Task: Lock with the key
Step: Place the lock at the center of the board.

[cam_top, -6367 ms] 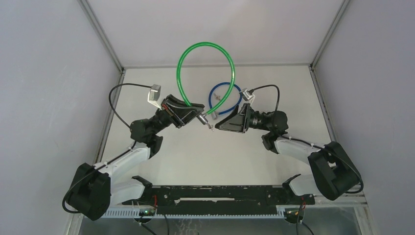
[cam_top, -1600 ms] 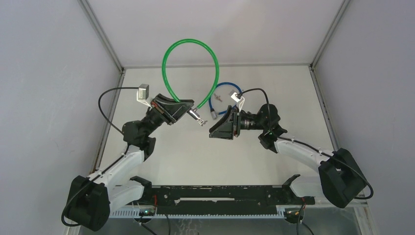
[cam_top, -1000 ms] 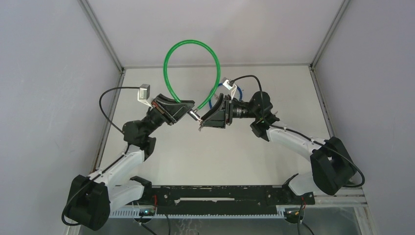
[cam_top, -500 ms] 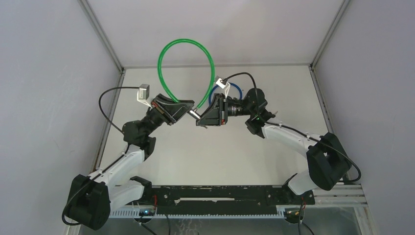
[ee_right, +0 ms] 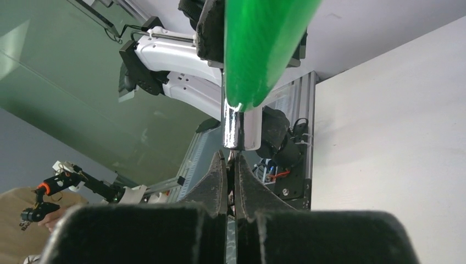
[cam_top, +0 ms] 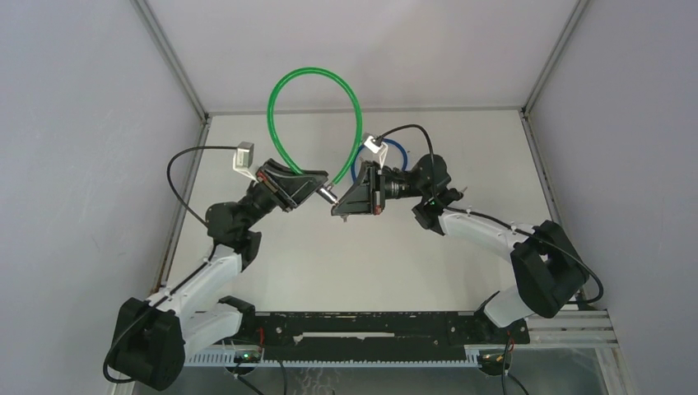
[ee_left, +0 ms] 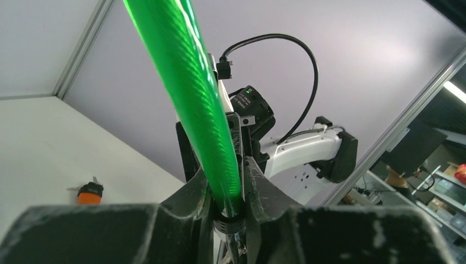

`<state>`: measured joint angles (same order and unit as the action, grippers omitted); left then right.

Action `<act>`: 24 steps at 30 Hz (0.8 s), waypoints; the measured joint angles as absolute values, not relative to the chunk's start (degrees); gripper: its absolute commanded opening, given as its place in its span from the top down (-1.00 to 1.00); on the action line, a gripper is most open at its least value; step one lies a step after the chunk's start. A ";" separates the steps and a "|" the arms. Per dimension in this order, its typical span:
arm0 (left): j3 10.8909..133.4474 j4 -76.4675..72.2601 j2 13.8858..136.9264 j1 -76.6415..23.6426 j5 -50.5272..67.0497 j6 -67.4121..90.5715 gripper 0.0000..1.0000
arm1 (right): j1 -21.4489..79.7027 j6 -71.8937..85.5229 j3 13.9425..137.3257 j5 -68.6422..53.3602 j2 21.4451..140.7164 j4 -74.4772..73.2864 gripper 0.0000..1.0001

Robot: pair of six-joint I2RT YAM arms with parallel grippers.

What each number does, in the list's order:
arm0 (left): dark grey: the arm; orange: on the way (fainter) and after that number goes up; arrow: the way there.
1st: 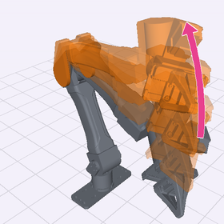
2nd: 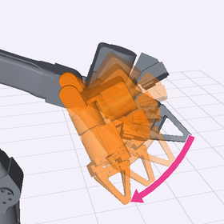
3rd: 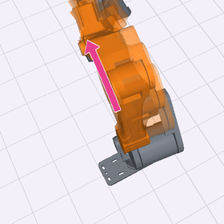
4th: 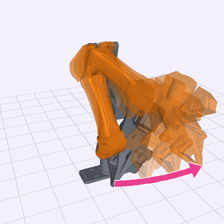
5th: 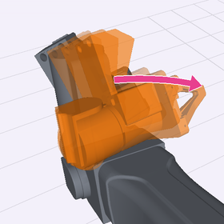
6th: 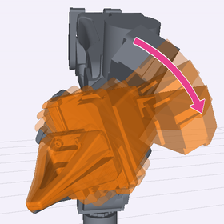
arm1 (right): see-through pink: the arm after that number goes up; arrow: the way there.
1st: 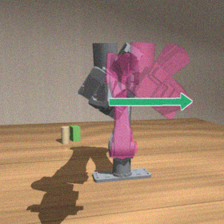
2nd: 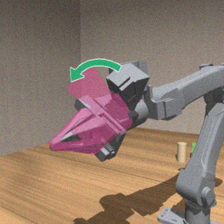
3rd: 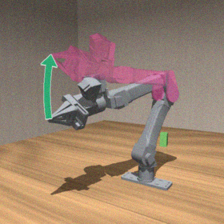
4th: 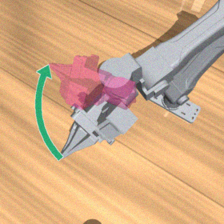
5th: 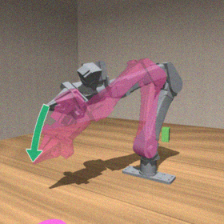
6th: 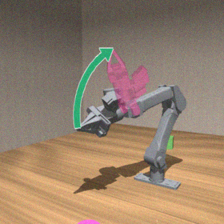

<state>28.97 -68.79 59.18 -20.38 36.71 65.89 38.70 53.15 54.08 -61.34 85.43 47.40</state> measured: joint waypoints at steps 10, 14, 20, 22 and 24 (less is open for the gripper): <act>28.97 -58.11 53.28 -19.57 33.95 58.65 1.00 | 38.13 65.25 43.07 -63.92 88.55 61.60 1.00; 29.28 -55.02 50.63 -19.53 32.01 55.27 1.00 | 38.83 66.35 39.44 -65.32 88.79 60.42 1.00; 30.11 -49.91 50.65 -19.16 31.64 51.83 1.00 | 36.27 56.71 35.44 -60.60 81.38 41.47 1.00; 31.29 -47.07 51.99 -18.52 31.83 50.92 1.00 | 33.78 50.98 35.33 -54.83 77.47 31.05 1.00; 32.47 -44.95 54.50 -17.34 31.99 50.37 1.00 | 30.02 46.09 35.27 -47.86 73.71 20.40 1.00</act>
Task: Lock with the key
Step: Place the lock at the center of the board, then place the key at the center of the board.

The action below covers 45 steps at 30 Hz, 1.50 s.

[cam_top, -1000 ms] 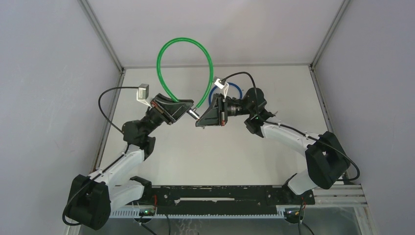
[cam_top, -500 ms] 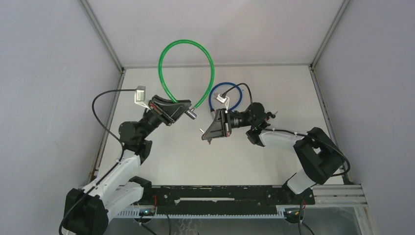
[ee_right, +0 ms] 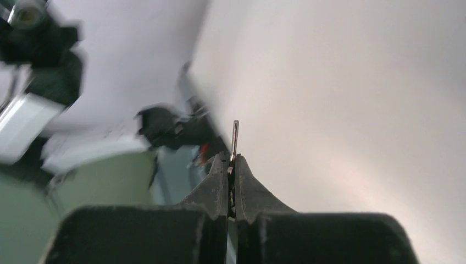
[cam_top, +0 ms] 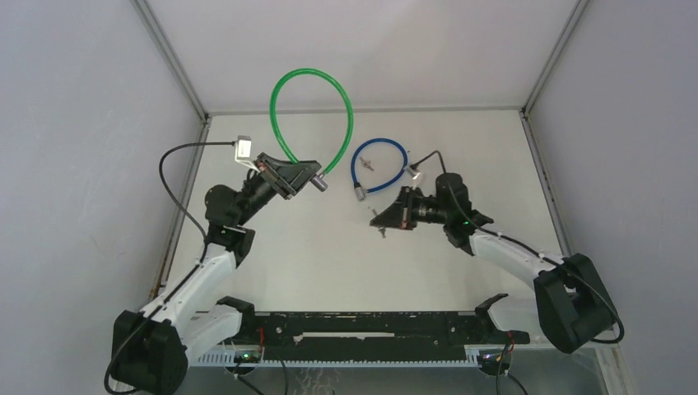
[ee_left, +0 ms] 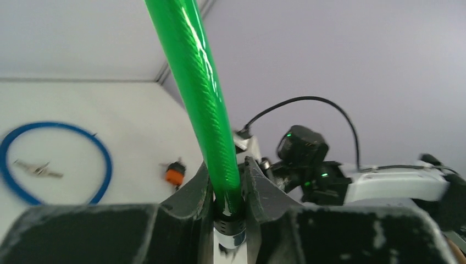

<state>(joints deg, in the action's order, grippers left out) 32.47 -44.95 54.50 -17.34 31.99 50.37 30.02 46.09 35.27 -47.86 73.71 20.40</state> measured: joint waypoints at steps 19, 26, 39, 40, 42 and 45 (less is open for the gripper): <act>32.58 -42.81 82.48 -7.62 31.20 53.63 1.00 | 7.07 36.69 26.17 -28.58 69.04 -7.70 1.00; 32.58 -44.07 89.97 -6.20 29.50 53.60 1.00 | 3.86 36.32 24.45 -28.84 71.33 -7.53 0.98; 32.58 -45.78 98.13 -4.82 26.85 55.18 1.00 | 1.78 36.40 23.66 -28.21 71.29 -9.06 0.17; 32.58 -45.80 98.41 -4.80 26.57 55.31 1.00 | 1.52 36.40 23.66 -27.92 71.29 -9.34 0.07; 32.58 -45.52 98.65 -4.75 25.85 55.35 0.97 | 1.13 36.62 23.66 -27.05 71.29 -10.13 -0.15; 32.58 -43.81 98.67 -4.73 24.51 55.02 0.67 | 0.86 37.17 23.66 -26.00 69.91 -10.98 -0.50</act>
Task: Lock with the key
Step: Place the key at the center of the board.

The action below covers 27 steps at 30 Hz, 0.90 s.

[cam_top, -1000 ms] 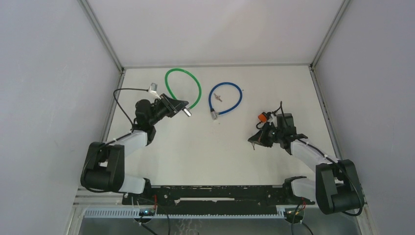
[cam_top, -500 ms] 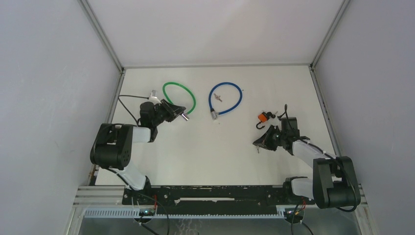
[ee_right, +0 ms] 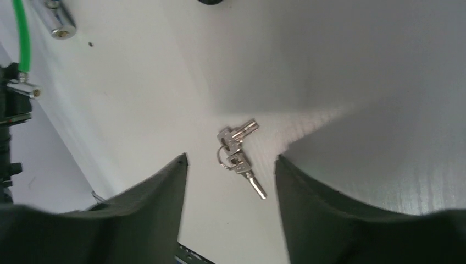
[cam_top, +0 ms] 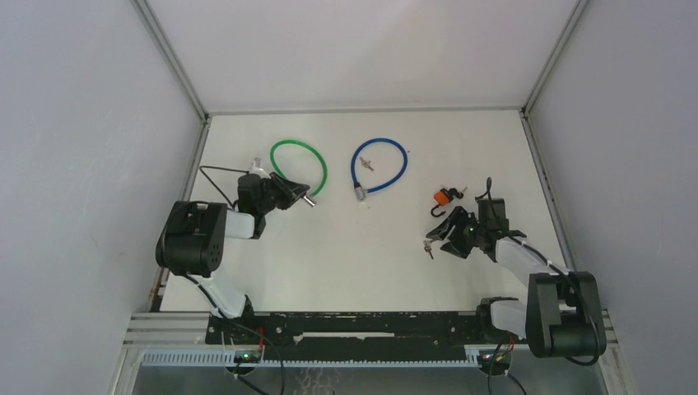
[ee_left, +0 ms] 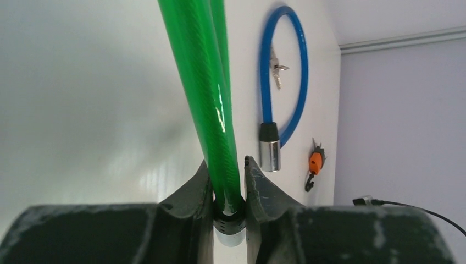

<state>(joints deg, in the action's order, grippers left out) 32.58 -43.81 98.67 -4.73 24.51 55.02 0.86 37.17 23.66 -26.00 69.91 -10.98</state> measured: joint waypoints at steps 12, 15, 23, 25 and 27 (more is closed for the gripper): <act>36.67 -25.39 97.89 -4.54 16.75 50.06 -0.17 | 0.73 36.77 26.94 -18.00 61.06 -18.74 -0.60; 38.20 -23.09 97.67 -4.49 15.55 49.34 -0.39 | 0.73 36.45 30.20 -14.85 60.75 -20.03 -0.61; 41.95 -16.67 96.29 -4.51 12.97 47.31 -0.99 | 2.02 36.29 39.97 -2.98 64.82 -21.10 -0.61; 42.26 -14.22 95.20 -4.51 11.64 46.59 -1.00 | 2.31 36.27 42.76 -0.03 68.36 -21.21 -0.61; 42.26 -10.46 93.43 -4.51 9.80 45.95 -1.00 | 2.55 36.18 45.47 2.24 72.62 -21.15 -0.60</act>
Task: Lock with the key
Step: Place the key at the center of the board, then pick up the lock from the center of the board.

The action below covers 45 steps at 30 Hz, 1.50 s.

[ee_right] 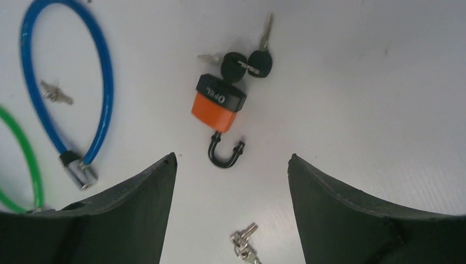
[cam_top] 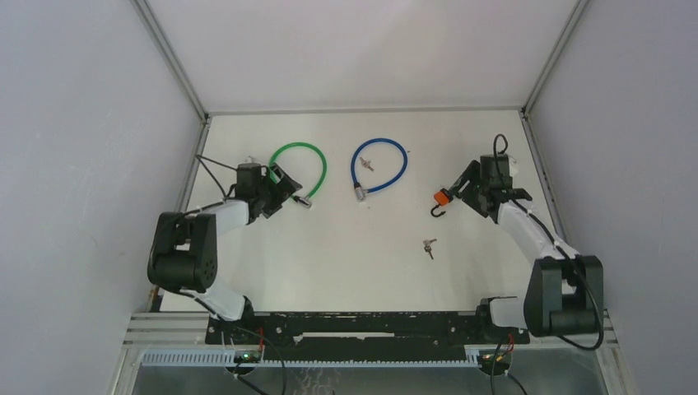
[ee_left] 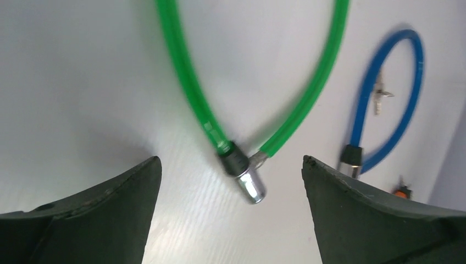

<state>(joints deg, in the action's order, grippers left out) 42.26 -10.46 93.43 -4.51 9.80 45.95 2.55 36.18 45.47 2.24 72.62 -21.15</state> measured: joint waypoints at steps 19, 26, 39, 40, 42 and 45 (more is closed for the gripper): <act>41.06 21.58 60.27 -31.55 -18.46 38.74 -1.00 | 9.15 34.22 66.08 8.69 104.53 -29.69 -0.64; 41.80 23.44 58.57 -36.07 -20.64 38.13 -1.00 | 9.21 39.33 70.39 12.95 107.90 -32.01 -0.46; 46.30 27.18 55.61 -36.25 -23.53 34.98 -1.00 | 11.29 41.15 78.50 14.74 112.97 -38.26 0.61; 46.54 27.16 55.48 -36.25 -23.40 34.57 -1.00 | 11.31 40.99 78.50 14.00 112.97 -38.26 0.70; 46.65 27.09 55.40 -36.25 -22.52 33.80 -1.00 | 11.29 40.82 78.48 12.19 112.88 -38.24 0.80; 46.63 26.57 55.40 -36.25 -20.27 32.60 -1.00 | 10.87 40.69 77.49 8.47 111.63 -37.32 0.92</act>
<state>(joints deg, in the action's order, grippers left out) 46.63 26.57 55.40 -36.25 -20.27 32.60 10.87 40.69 77.49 8.47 111.63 -37.32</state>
